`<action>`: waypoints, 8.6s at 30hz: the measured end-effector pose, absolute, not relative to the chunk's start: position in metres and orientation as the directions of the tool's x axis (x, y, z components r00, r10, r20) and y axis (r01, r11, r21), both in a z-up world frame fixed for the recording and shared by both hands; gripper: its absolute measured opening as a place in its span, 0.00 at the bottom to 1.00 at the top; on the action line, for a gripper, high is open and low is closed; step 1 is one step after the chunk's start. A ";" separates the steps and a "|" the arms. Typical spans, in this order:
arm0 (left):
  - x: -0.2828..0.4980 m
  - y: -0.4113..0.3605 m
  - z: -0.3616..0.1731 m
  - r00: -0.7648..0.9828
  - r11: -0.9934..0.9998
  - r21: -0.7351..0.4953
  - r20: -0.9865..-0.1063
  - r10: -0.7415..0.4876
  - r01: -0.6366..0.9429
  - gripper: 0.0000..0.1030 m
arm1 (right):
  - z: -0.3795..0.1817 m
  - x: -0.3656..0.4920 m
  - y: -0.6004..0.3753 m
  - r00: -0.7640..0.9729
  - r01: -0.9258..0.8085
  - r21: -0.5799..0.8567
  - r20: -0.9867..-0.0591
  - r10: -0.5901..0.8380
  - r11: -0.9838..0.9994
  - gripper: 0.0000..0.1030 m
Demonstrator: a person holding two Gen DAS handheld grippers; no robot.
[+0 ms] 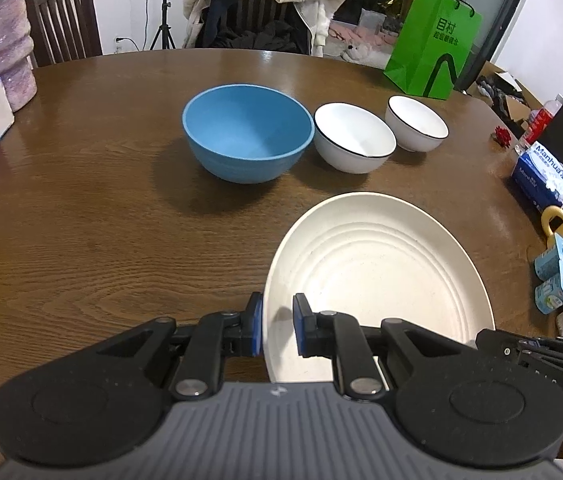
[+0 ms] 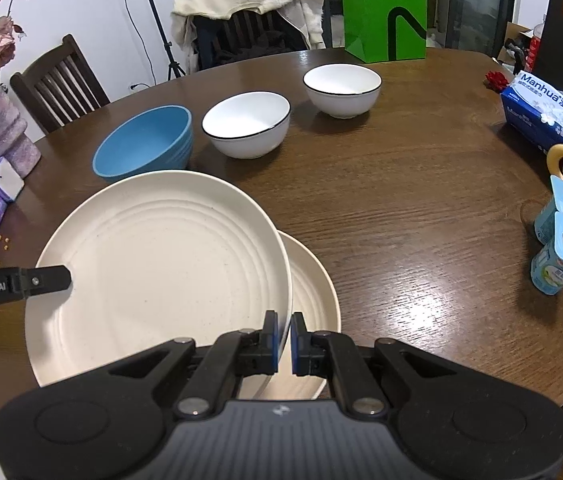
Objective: Organize plates and bowls
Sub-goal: 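Carry the cream plate with both grippers past the bowls toward the stack, then lower the cream plate onto the stacked plates and open both grippers, then withdraw both grippers up and away from the plate stack, then move both open grippers past the plate stack toward the blue bowl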
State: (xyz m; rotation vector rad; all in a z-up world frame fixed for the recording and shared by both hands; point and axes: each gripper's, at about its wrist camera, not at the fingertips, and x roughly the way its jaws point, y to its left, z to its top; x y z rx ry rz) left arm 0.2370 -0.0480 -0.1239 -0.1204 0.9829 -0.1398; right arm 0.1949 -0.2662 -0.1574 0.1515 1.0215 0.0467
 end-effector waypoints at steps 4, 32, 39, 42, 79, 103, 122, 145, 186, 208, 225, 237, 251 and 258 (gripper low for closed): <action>0.237 -0.052 -0.130 0.539 0.985 -0.156 -0.825 -0.171 0.073 0.15 | -0.161 0.193 -0.270 0.517 0.042 0.143 -0.850 0.101 0.989 0.06; 0.250 -0.073 -0.167 0.503 0.990 -0.078 -0.855 -0.128 0.119 0.15 | -0.183 0.197 -0.271 0.501 0.057 0.069 -0.865 0.031 0.996 0.06; 0.253 -0.081 -0.172 0.504 0.990 -0.053 -0.856 -0.114 0.133 0.16 | -0.191 0.199 -0.269 0.493 0.058 0.036 -0.870 0.003 0.998 0.06; 0.253 -0.084 -0.174 0.502 0.990 -0.042 -0.858 -0.106 0.137 0.16 | -0.194 0.201 -0.269 0.489 0.059 0.026 -0.872 -0.006 0.998 0.06; 0.255 -0.092 -0.181 0.486 0.985 -0.003 -0.869 -0.089 0.175 0.41 | -0.205 0.207 -0.263 0.470 0.037 -0.020 -0.882 -0.034 0.999 0.18; 0.236 -0.069 -0.121 0.571 0.980 -0.114 -0.799 -0.187 0.161 1.00 | -0.163 0.178 -0.284 0.512 0.060 0.193 -0.848 0.136 0.979 0.87; 0.164 -0.057 -0.084 0.640 0.965 -0.184 -0.722 -0.262 0.187 1.00 | -0.108 0.110 -0.286 0.660 0.017 0.110 -0.747 0.071 0.994 0.87; 0.112 -0.074 -0.085 0.670 0.968 -0.138 -0.701 -0.244 0.207 1.00 | -0.096 0.054 -0.294 0.752 0.016 0.165 -0.652 0.096 0.986 0.97; 0.151 -0.042 -0.053 0.732 0.976 -0.154 -0.646 -0.215 0.151 1.00 | -0.090 0.083 -0.283 0.778 -0.116 0.393 -0.535 0.329 0.912 1.00; 0.250 0.021 -0.059 0.713 0.974 -0.200 -0.668 -0.213 0.104 1.00 | -0.102 0.165 -0.236 0.722 -0.075 0.395 -0.612 0.323 0.915 1.00; 0.340 0.047 -0.100 0.666 0.963 -0.256 -0.704 -0.247 0.086 1.00 | -0.125 0.248 -0.204 0.631 0.026 0.317 -0.741 0.230 0.948 1.00; 0.390 0.045 -0.119 0.642 0.966 -0.242 -0.726 -0.245 0.094 1.00 | -0.136 0.318 -0.192 0.605 0.058 0.276 -0.774 0.187 0.959 0.97; 0.450 0.048 -0.146 0.594 0.966 -0.252 -0.771 -0.232 0.051 1.00 | -0.158 0.378 -0.171 0.566 0.132 0.253 -0.813 0.137 0.958 0.88; 0.465 0.049 -0.167 0.556 0.968 -0.251 -0.801 -0.223 0.026 0.95 | -0.174 0.403 -0.159 0.529 0.136 0.226 -0.840 0.122 0.965 0.74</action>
